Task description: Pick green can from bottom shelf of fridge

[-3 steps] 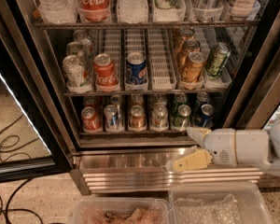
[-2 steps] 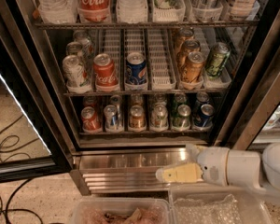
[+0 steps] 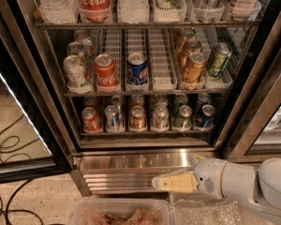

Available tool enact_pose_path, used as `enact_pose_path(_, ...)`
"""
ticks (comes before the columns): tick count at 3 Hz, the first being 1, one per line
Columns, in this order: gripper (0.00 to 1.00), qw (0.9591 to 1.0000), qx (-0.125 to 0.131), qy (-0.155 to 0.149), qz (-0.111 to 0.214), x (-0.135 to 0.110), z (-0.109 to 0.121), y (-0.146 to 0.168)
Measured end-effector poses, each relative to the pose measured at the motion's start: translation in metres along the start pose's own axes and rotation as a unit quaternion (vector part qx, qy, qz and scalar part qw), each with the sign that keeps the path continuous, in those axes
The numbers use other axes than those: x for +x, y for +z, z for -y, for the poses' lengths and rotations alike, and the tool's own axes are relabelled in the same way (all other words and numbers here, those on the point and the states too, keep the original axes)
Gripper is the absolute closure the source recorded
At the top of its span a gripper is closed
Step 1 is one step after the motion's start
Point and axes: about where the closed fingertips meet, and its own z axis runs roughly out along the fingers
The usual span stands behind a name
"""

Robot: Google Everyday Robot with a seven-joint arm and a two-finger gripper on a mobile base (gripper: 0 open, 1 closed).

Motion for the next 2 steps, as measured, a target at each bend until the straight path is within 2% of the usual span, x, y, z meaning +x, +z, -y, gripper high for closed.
enact_pose_path(1, 0.00, 0.9986, 0.046, 0.006, 0.028, 0.010, -0.010, -0.003)
enact_pose_path(2, 0.00, 0.9921, 0.096, 0.048, 0.066, 0.045, -0.010, 0.002)
